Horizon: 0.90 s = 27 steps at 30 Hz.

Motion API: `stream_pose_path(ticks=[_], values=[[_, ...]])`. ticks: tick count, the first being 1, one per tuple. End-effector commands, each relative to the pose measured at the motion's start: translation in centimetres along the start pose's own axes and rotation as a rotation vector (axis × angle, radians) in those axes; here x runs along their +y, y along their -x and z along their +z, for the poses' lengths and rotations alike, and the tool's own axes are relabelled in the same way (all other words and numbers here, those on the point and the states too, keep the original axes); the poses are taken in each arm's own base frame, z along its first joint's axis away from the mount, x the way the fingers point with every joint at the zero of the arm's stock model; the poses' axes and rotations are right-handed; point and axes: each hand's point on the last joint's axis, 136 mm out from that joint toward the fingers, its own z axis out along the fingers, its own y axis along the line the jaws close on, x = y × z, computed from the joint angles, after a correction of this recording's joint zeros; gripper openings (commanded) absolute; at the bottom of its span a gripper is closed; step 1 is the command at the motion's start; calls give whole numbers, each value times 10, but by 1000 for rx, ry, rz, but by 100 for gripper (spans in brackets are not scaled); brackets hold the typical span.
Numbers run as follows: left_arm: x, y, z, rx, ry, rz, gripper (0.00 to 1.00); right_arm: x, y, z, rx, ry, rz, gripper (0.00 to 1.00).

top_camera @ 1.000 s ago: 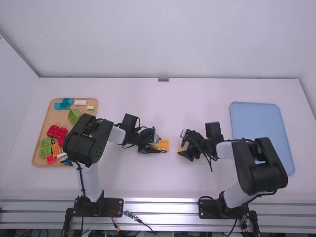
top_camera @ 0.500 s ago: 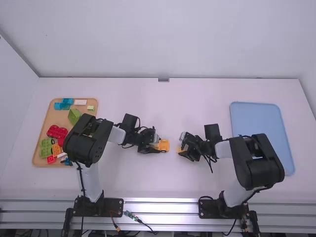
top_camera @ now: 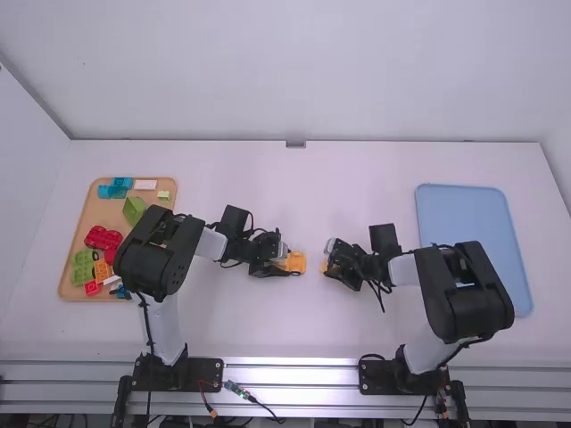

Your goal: Assemble lego blocks to make yellow taxi

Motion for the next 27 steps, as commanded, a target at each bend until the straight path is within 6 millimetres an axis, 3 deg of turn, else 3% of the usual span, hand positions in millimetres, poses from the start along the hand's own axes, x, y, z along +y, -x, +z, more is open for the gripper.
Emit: stream_pose_path(ticks=[1, 10, 16, 27], values=[[-4, -12, 2, 49, 0, -31, 41, 3, 6, 1, -29, 27, -1, 22], [-6, -13, 2, 52, -5, -39, 42, -1, 48, -4, -104, 87, -98, 19], [-6, -13, 2, 52, -6, -39, 42, 1, 76, 9, -73, 91, -212, 18], [-6, -13, 2, 52, -6, -40, 42, 18, 90, 24, -71, 127, -321, 16]])
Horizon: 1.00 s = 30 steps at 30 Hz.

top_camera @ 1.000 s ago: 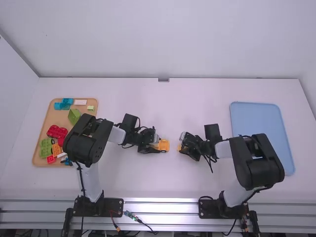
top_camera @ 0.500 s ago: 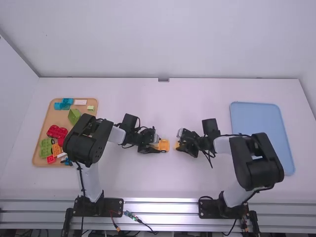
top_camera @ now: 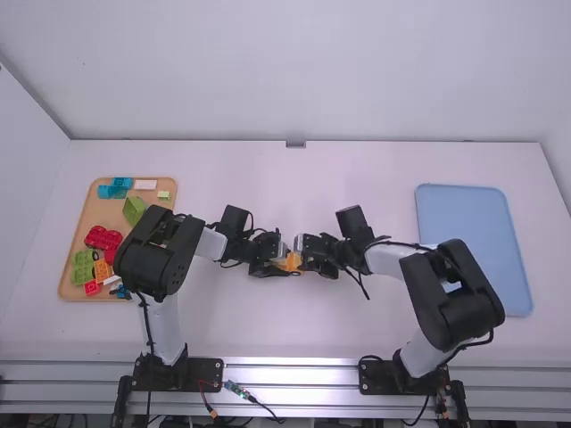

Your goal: Assemble lego blocks to make yellow taxi

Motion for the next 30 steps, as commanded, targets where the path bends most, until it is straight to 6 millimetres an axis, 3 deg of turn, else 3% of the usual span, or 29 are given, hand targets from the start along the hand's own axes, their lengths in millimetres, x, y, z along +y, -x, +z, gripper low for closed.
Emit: stream_pose_path(ticks=[1, 13, 16, 30], values=[[-5, -13, 3, 51, -4, -37, 42, -9, 11, -2, -23, -22, -43, 16], [-6, -13, 3, 51, -5, -38, 42, -17, 10, 10, -35, 23, -14, 10], [-6, -13, 3, 52, -5, -38, 42, -16, 7, 13, -14, 56, 15, 5], [-6, -13, 3, 51, -4, -36, 42, -9, 8, 16, 11, 87, -2, 5]])
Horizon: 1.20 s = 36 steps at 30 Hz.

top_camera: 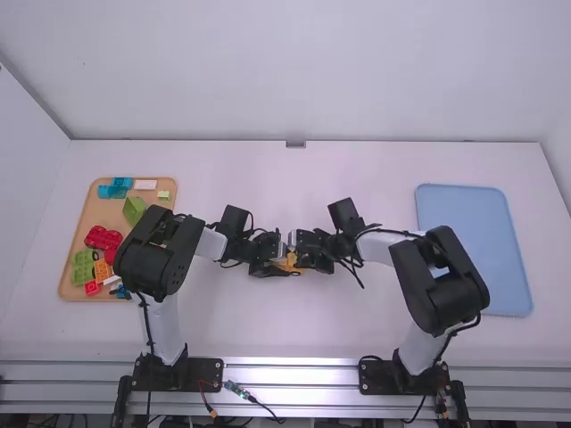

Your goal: Assemble lego blocks to make yellow taxi

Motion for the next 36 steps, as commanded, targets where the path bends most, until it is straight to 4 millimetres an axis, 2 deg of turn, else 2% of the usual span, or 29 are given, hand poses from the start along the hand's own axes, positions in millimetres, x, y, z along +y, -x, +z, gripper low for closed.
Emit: stream_pose_path(ticks=[1, 8, 14, 16, 17, 18, 19, 20, 23, 30, 32, 33, 34, 35, 36], values=[[-5, -13, 2, 51, -4, -36, 42, -2, 7, 4, -5, 8, -22, 5], [-6, -13, 3, 52, -5, -38, 42, -4, 8, 15, 56, -27, -4, 6], [-6, -13, 3, 51, -4, -37, 42, -7, 6, 14, 48, -44, 36, 6], [-6, -13, 3, 52, -5, -38, 42, -7, 6, 14, 43, -47, 34, 15], [-6, -13, 3, 51, -5, -38, 42, -7, 6, 14, 38, -46, 31, 35], [-6, -13, 2, 52, -5, -38, 42, -7, 6, 14, 38, -45, 32, 47], [-6, -13, 2, 52, -5, -38, 42, -7, 6, 14, 38, -46, 32, 49], [-6, -13, 3, 51, -5, -38, 42, -7, 8, 14, 30, -43, 30, 61], [-6, -13, 2, 52, -5, -38, 42, -9, 14, 12, -8, -44, 28, 66], [-6, -13, 2, 51, -5, -38, 42, -15, 26, -5, -145, -18, 29, 68], [-6, -13, 3, 52, -5, -38, 42, -15, 30, -13, -205, -1, 24, 65], [-6, -13, 3, 52, -5, -38, 42, -16, 31, -18, -231, 2, 33, 46], [-6, -13, 3, 52, -5, -38, 42, -17, 30, -18, -232, 1, 34, 42], [-6, -13, 3, 52, -5, -37, 42, -17, 29, -18, -228, -2, 36, 0], [-6, -13, 3, 51, -4, -36, 42, -17, 29, -17, -222, 0, 42, 0]])
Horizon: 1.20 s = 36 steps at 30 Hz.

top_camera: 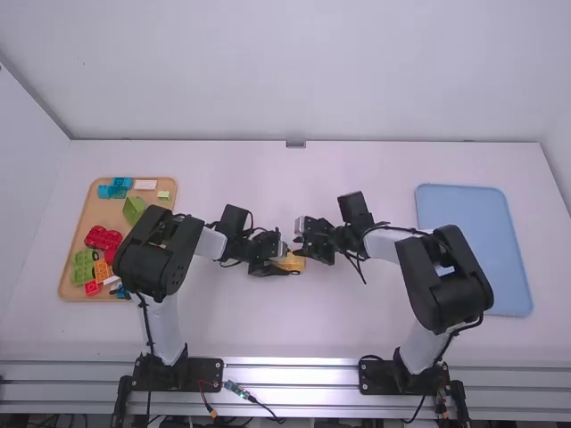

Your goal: Assemble lego blocks to make yellow taxi

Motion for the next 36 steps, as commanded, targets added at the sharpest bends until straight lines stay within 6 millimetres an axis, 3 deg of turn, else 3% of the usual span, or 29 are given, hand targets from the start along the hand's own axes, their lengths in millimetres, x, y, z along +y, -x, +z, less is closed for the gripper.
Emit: stream_pose_path(ticks=[1, 19, 28, 33, 36], values=[[-8, -12, 4, 40, -13, -34, 42, 11, 8, 5, -44, 58, 3, 0], [-8, -12, 4, 43, -11, -35, 41, 25, -37, 31, 28, 121, 102, 0], [-8, -12, 4, 42, -11, -34, 42, 36, -74, 48, 142, 132, 144, 0], [-8, -12, 4, 41, -12, -34, 42, 30, -57, 49, 100, 121, 112, 0], [-8, -12, 4, 40, -12, -34, 43, 13, -32, 34, 49, 65, 57, 0]])
